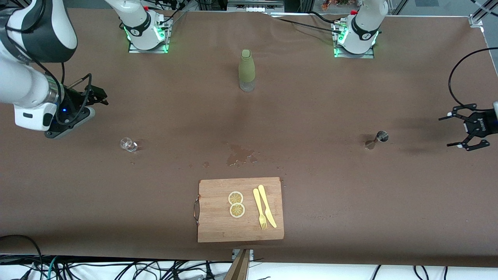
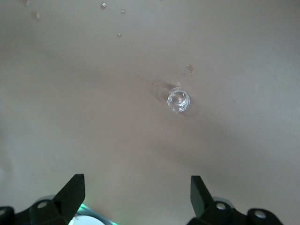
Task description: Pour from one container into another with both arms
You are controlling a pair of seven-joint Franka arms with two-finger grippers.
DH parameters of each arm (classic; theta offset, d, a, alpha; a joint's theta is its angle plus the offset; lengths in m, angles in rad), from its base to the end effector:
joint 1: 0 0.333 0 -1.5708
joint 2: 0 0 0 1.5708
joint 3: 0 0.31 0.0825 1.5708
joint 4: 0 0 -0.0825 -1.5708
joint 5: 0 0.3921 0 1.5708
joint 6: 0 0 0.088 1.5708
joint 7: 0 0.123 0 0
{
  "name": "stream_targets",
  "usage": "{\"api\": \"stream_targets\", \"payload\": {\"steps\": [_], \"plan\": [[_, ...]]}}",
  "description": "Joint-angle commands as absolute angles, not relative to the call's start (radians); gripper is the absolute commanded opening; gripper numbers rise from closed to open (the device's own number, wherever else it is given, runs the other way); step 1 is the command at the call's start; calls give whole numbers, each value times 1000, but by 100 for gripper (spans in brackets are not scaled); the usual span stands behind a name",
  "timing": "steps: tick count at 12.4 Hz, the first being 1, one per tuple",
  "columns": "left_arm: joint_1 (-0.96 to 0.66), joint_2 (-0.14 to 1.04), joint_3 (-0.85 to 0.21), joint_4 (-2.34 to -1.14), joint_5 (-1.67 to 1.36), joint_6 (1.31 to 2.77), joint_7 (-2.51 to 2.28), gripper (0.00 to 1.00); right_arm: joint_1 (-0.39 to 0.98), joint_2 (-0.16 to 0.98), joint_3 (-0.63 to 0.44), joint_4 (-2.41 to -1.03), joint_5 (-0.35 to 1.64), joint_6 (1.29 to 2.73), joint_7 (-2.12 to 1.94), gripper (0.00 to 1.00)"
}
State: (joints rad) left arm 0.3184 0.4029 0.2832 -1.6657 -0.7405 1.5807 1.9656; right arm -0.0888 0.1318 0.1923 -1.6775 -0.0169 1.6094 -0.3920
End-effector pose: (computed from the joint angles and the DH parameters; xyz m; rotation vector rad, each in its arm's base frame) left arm 0.5620 0.2670 0.3490 2.0653 -1.3674 0.5988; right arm 0.5820 0.0538 0.4803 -2.9947 -0.7626 0.3010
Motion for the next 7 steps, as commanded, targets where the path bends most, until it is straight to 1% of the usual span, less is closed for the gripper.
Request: {"api": "stream_targets", "payload": {"steps": [1, 3, 5, 7], "plan": [[290, 286, 252, -1689, -634, 1612, 1753, 100, -110, 75, 218, -1706, -34, 1591, -214, 100], [275, 221, 206, -1692, -553, 1621, 1546, 100, -92, 60, 201, -1692, -47, 1566, -97, 100], [258, 163, 155, -1703, -493, 1632, 1327, 100, -45, 55, 125, -1654, -63, 1534, -29, 100], [232, 115, 115, -1703, -433, 1632, 1092, 100, -41, 55, 59, -1600, -51, 1513, -5, 100]]}}
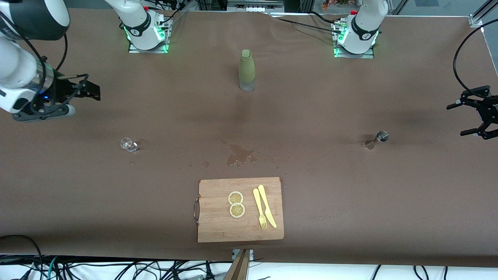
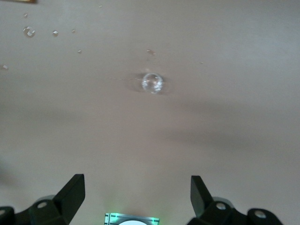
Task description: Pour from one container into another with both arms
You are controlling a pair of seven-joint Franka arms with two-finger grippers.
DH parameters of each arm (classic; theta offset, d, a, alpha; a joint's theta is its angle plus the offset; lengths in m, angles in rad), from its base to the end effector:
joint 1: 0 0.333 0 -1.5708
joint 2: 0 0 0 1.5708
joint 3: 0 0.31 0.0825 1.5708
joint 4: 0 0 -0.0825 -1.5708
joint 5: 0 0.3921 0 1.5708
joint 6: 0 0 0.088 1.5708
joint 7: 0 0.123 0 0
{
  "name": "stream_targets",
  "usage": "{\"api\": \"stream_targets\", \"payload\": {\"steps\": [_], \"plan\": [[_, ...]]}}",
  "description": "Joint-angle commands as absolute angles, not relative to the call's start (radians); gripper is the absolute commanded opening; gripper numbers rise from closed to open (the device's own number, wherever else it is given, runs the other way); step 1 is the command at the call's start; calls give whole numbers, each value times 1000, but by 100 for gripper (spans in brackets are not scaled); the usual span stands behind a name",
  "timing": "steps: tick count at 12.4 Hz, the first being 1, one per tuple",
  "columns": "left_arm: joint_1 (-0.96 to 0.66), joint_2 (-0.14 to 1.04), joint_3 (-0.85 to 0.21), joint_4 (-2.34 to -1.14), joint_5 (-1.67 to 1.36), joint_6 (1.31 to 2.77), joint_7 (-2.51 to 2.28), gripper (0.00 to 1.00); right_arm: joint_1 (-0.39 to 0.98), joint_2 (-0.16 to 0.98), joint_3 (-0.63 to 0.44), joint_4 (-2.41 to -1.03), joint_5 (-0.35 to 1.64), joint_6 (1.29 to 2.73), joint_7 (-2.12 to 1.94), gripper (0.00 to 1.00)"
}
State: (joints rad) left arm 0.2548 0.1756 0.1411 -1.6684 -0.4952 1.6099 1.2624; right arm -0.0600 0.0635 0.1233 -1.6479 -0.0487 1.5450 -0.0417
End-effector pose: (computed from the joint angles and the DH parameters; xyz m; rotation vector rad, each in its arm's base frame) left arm 0.5734 0.1731 0.4708 2.4456 -1.0158 0.2573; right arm 0.5675 0.0282 0.5284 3.0839 0.1670 -0.2561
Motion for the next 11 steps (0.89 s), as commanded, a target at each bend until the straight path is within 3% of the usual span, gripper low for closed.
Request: {"api": "stream_targets", "payload": {"steps": [1, 7, 11], "plan": [[223, 85, 85, -1707, -407, 1632, 971, 100, -34, 55, 28, -1573, -51, 1513, 29, 100], [209, -58, -222, -1724, -139, 1631, 86, 100, -32, 35, -29, -1542, 57, 1551, 69, 100], [195, -124, -258, -1736, 10, 1612, -103, 100, -26, 40, -31, -1545, 43, 1583, 67, 100]]}}
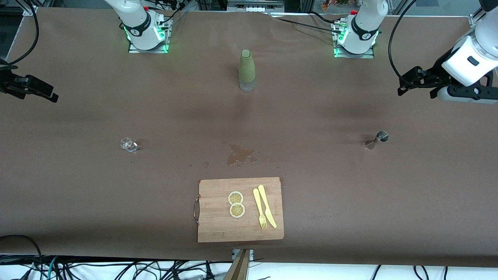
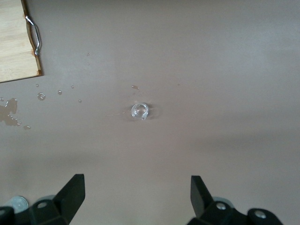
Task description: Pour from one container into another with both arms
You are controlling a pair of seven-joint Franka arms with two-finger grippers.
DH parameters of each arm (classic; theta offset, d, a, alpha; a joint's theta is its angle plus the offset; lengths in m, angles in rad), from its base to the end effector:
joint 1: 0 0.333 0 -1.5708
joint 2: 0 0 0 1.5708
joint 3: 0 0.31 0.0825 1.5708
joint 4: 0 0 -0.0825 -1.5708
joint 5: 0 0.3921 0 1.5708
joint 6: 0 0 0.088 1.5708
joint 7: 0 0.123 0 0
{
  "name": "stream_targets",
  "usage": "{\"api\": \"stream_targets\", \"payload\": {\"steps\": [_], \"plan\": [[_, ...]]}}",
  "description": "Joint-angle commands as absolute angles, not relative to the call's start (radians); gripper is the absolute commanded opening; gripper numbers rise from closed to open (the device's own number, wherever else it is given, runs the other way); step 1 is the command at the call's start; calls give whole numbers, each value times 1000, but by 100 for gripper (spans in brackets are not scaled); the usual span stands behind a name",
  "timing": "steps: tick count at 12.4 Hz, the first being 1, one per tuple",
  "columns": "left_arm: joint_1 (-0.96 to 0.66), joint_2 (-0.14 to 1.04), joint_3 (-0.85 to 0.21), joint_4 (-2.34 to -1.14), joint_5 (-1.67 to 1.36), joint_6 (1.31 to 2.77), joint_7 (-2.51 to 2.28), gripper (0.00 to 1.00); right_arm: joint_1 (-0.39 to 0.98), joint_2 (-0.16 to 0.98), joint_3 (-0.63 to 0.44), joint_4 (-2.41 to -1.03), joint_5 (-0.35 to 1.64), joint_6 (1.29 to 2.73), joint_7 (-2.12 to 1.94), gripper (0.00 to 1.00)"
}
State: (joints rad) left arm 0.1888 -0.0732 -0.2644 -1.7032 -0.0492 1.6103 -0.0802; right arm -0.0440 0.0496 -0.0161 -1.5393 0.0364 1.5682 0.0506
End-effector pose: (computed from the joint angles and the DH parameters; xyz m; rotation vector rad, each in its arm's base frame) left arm 0.5398 -0.0512 0.5813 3.1131 0.0124 -0.0381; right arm 0.5760 -0.0299 0.5892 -3.1009 0.1722 0.0319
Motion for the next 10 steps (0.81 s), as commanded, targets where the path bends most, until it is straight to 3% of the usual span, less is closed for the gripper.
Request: {"api": "stream_targets", "payload": {"steps": [1, 10], "plan": [[196, -135, -250, -1735, 15, 1612, -92, 100, -23, 40, -29, -1545, 43, 1588, 67, 100], [199, -163, -160, -1733, -43, 1582, 81, 100, -21, 43, -29, -1546, 43, 1588, 67, 100]]}}
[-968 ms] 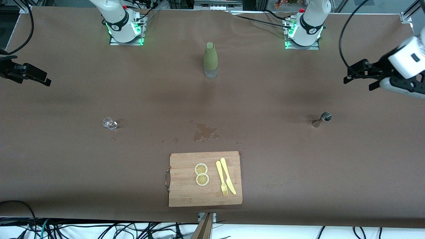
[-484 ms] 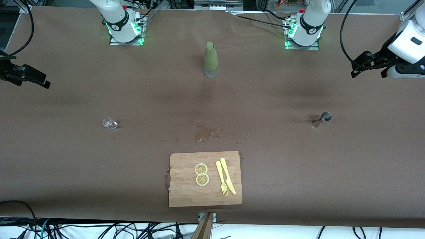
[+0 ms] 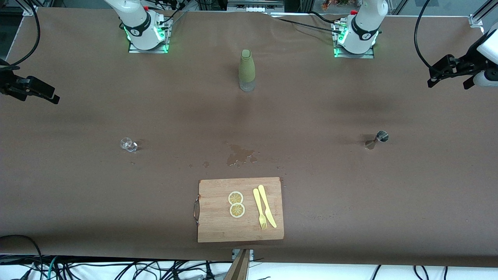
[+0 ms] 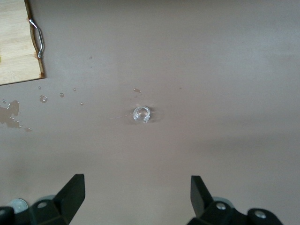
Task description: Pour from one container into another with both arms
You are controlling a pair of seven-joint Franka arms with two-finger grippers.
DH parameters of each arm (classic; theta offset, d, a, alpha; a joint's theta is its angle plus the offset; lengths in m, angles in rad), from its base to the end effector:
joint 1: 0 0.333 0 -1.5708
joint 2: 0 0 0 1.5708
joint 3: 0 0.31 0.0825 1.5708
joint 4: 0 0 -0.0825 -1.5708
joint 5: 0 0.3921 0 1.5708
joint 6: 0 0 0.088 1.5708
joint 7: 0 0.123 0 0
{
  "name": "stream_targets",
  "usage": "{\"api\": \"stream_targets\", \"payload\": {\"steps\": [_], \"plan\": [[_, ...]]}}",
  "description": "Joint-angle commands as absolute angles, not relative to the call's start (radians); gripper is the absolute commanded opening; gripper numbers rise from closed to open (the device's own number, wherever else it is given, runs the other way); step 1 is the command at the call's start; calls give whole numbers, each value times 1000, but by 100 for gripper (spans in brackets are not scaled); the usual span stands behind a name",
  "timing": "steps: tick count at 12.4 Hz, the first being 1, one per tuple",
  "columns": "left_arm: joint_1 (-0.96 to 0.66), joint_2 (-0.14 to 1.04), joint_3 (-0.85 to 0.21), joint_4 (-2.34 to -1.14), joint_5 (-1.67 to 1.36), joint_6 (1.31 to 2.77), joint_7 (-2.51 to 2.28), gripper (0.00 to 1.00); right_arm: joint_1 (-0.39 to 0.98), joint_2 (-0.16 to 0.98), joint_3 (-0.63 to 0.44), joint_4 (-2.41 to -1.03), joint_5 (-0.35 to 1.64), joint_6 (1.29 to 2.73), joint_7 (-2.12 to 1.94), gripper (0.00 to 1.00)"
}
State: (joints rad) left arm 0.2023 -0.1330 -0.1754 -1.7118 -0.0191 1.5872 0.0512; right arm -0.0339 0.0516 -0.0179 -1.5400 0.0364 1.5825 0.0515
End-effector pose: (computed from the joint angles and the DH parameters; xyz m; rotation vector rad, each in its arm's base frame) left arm 0.5230 0.0062 0.6071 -3.1371 0.0355 -0.0098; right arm 0.5785 -0.0253 0.5889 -3.1019 0.1612 0.0141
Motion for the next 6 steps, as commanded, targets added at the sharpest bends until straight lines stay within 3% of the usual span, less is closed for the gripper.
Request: {"api": "stream_targets", "payload": {"steps": [1, 6], "plan": [[199, -161, -161, -1732, -44, 1578, 75, 100, -21, 43, -29, -1548, 43, 1588, 69, 100], [198, -155, -169, -1721, -43, 1542, 81, 100, -21, 41, -29, -1551, 43, 1589, 67, 100]]}}
